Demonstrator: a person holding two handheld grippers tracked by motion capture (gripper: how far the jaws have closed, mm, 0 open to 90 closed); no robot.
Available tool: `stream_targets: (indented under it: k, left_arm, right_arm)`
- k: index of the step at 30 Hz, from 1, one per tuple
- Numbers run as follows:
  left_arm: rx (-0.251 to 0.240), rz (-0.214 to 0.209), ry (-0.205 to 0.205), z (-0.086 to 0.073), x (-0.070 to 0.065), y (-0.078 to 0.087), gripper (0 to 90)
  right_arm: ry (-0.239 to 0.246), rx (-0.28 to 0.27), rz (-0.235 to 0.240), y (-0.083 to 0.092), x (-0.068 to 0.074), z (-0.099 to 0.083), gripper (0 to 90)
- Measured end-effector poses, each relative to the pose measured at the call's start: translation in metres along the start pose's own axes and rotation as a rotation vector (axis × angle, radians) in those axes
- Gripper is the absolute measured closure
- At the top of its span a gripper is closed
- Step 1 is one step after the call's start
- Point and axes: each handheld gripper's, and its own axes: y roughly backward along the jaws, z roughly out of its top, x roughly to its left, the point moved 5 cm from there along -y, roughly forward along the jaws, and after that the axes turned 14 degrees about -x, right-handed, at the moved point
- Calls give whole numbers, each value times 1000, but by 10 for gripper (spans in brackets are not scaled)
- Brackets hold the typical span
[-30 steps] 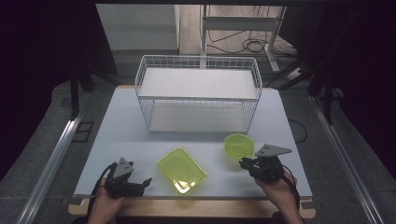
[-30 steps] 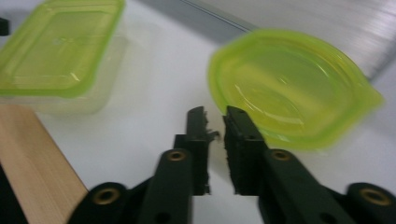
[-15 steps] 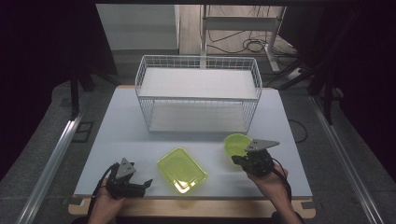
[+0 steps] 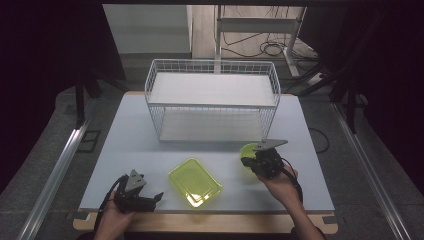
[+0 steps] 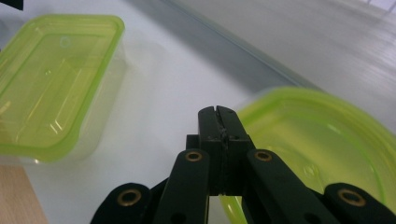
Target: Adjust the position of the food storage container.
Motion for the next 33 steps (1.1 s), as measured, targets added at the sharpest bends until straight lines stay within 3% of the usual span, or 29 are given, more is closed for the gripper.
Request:
stream_targets:
  k: [7,14,17,21,27,33]
  left_arm:
    - [3,1,-2,0,0,0,75]
    - [13,0,-5,-1,-1,-1,75]
    - [17,-1,-10,-1,-1,-1,75]
    - [19,0,-12,-1,-2,-1,75]
    - [21,-2,-9,-2,-2,-1,76]
    - [34,-4,-2,-2,-3,-2,78]
  right_arm:
    - [24,1,11,-22,4,14,889]
    - [17,29,7,-42,-1,13,889]
    - [36,55,-2,-48,-2,9,889]
    - [12,58,-5,-45,-7,4,890]
    - [19,63,-25,-32,-15,0,890]
    - [-11,56,-71,-6,-32,-13,890]
